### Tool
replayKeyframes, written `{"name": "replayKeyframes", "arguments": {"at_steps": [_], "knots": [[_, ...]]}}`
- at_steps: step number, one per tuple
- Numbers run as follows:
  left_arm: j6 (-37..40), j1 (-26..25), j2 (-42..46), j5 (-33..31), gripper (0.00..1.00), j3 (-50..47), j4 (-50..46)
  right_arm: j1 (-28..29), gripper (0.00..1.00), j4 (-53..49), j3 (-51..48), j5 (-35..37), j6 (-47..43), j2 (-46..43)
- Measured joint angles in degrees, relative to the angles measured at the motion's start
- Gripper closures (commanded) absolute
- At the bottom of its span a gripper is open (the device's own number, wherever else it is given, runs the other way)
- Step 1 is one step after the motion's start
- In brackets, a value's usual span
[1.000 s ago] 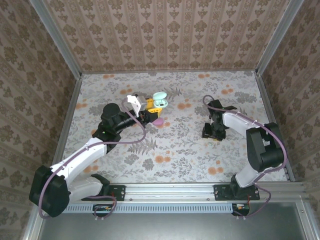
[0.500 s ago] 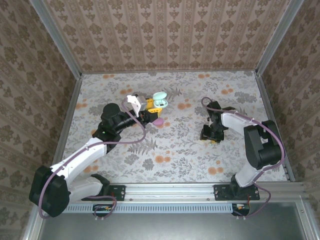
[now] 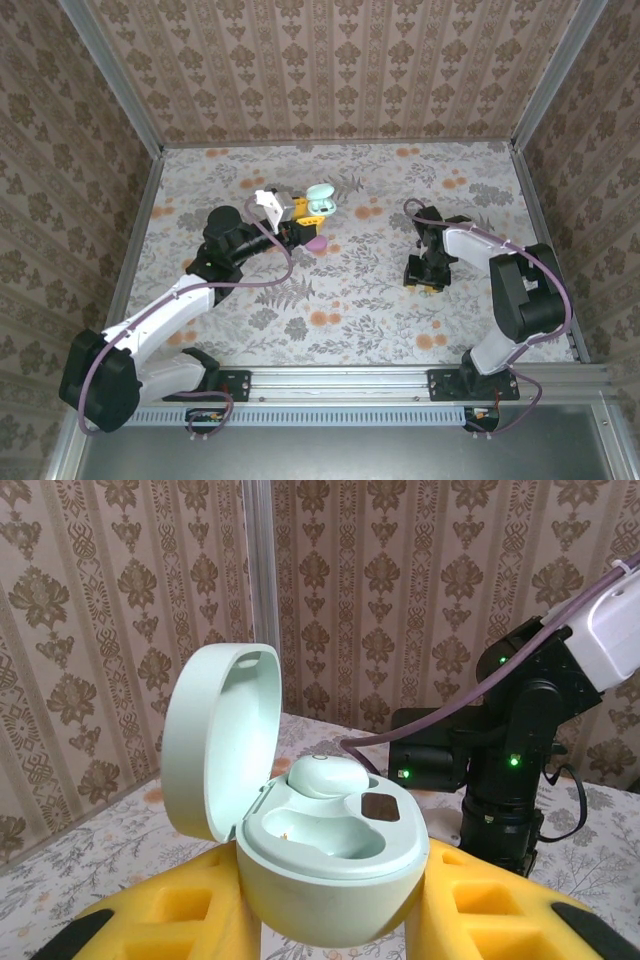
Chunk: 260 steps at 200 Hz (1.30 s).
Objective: Insert wireless bluetooth earbuds into charging case
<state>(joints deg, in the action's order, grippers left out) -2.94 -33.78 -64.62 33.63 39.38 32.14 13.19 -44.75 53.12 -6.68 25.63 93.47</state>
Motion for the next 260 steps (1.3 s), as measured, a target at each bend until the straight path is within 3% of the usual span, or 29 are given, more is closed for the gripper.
{"name": "replayKeyframes", "arguments": {"at_steps": [144,260], "knots": [[0.0,0.0,-0.15,0.0,0.65,0.0,-0.02,0.35,0.51,-1.51,0.35,3.28,-0.17,-0.2],[0.02,0.0,-0.17,0.0,0.65,0.0,-0.02,2.89,0.67,-5.2,1.81,6.56,5.07,-2.62]]}}
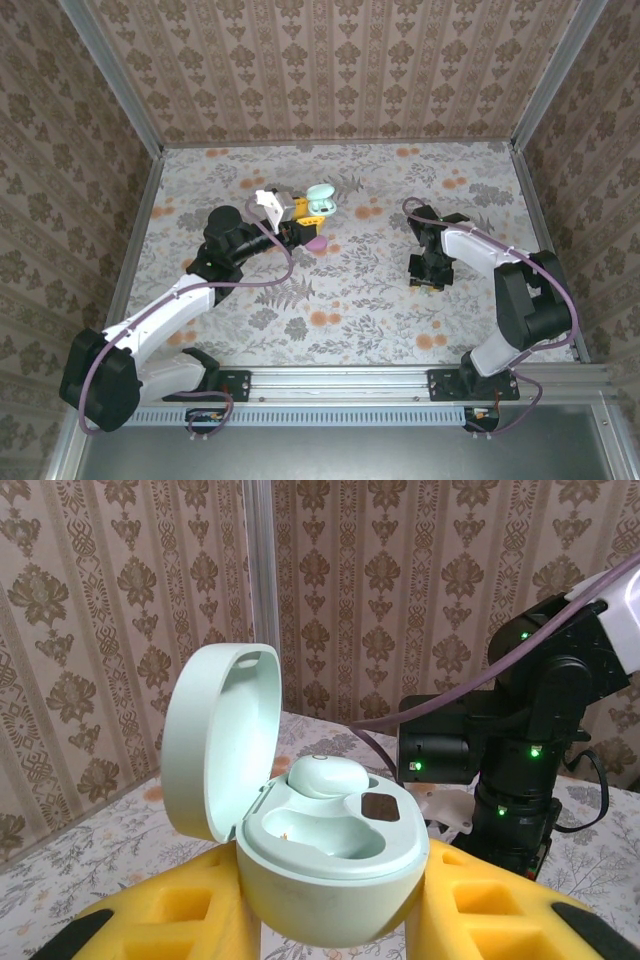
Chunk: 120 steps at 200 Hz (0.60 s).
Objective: Insert wireless bluetooth earbuds into charging case
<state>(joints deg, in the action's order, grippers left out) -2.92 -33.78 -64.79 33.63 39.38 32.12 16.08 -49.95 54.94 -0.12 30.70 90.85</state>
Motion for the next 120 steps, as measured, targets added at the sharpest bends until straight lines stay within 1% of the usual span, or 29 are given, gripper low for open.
{"name": "replayKeyframes", "arguments": {"at_steps": [120], "knots": [[0.0,0.0,-0.02,-0.02,0.65,0.0,-0.02,0.48,0.68,0.02,-0.02,0.55,1.25,2.89]]}}
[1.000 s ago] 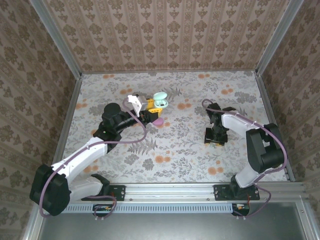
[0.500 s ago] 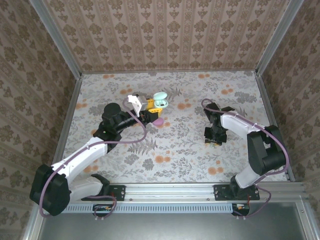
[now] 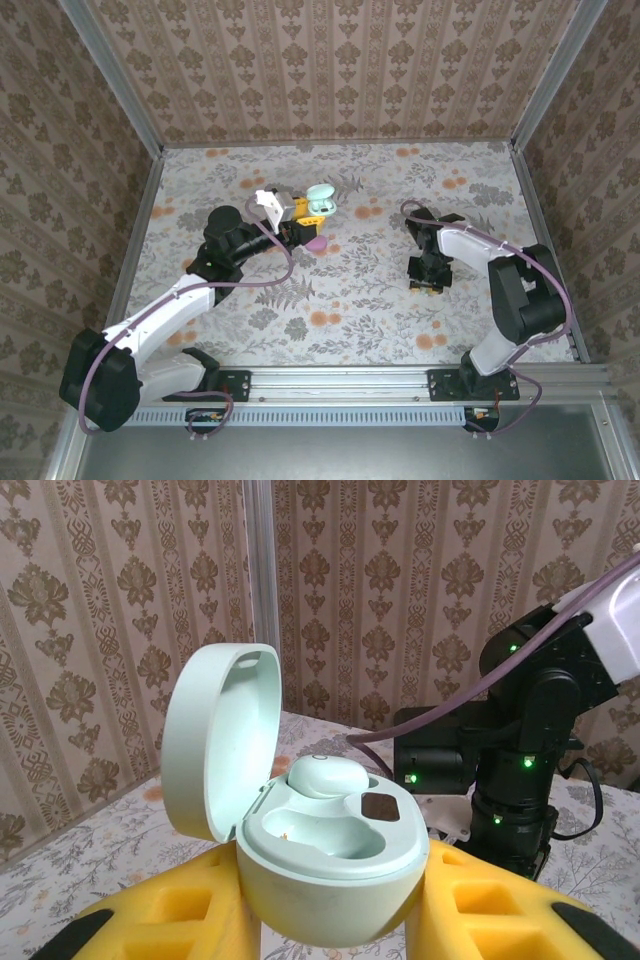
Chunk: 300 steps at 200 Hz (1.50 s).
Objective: Insert wireless bluetooth earbuds into charging case
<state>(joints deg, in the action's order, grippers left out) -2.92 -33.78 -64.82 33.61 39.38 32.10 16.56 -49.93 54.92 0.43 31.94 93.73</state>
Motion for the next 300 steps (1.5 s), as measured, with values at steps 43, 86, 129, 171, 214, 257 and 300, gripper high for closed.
{"name": "replayKeyframes", "arguments": {"at_steps": [43,86,129,171,214,257,300], "knots": [[0.0,0.0,-0.11,0.0,0.65,0.0,0.0,0.22,0.68,0.02,0.0,0.07,0.0,0.9],[-0.02,0.02,-0.11,0.0,0.65,0.02,0.0,0.22,0.68,0.02,0.0,0.33,0.0,1.42],[-0.02,0.02,-0.11,0.0,0.65,0.0,0.0,0.22,0.69,0.02,0.02,1.81,-0.02,2.38],[-0.02,0.0,-0.13,0.0,0.65,0.02,0.0,0.22,0.69,0.02,0.28,2.95,-0.2,2.86],[-0.02,0.02,-0.48,0.0,0.65,0.02,0.0,-0.02,0.68,0.0,1.18,4.0,-0.28,3.32],[-0.02,0.02,-0.5,-0.02,0.65,0.02,0.0,-0.68,0.66,0.04,1.73,4.35,-0.57,4.37],[0.0,0.02,-0.72,-0.02,0.65,0.02,0.0,-0.81,0.66,-0.07,2.29,4.28,-1.27,5.11]]}}
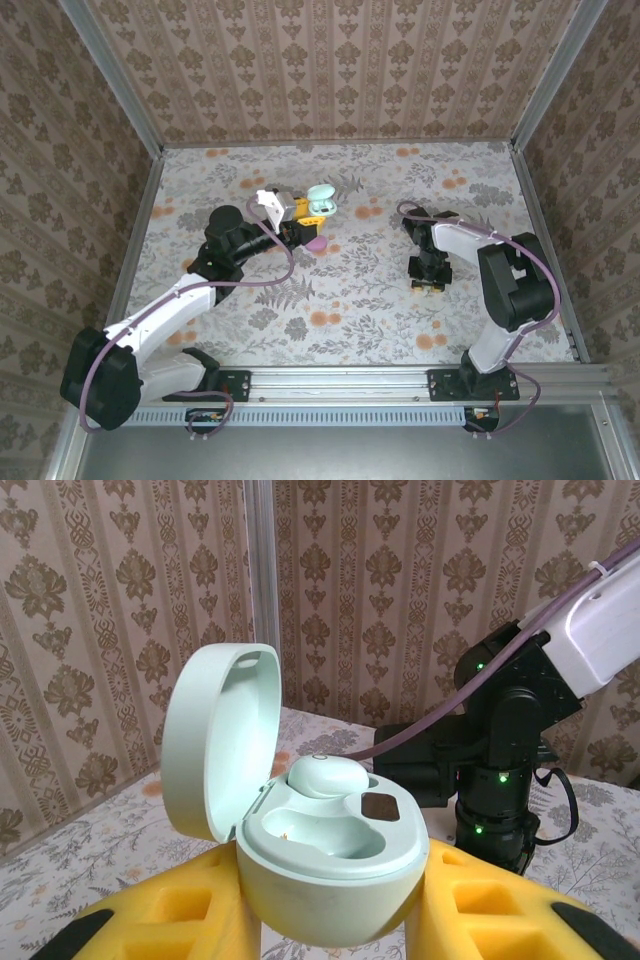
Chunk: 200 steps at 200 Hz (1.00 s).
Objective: Insert wireless bluetooth earbuds into charging case
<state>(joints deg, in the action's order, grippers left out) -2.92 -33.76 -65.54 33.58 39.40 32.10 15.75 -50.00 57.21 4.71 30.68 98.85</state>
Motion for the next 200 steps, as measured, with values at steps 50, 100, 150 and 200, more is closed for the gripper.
{"name": "replayKeyframes", "arguments": {"at_steps": [50,100,150,200], "knots": [[0.0,0.0,-0.15,0.0,0.65,0.0,-0.02,-0.13,0.65,-0.46,0.63,-0.22,-1.79,0.66],[-0.02,0.0,-0.15,-0.02,0.65,0.0,-0.02,-0.79,0.67,-0.98,1.09,-0.81,-3.34,1.14],[-0.02,0.0,-0.15,0.0,0.65,0.0,-0.02,-1.14,0.68,-0.79,1.09,-1.9,-5.73,1.11],[-0.04,0.0,-0.92,0.0,0.65,0.0,0.02,-1.14,0.68,3.98,0.35,-5.51,-9.42,-2.49]]}}
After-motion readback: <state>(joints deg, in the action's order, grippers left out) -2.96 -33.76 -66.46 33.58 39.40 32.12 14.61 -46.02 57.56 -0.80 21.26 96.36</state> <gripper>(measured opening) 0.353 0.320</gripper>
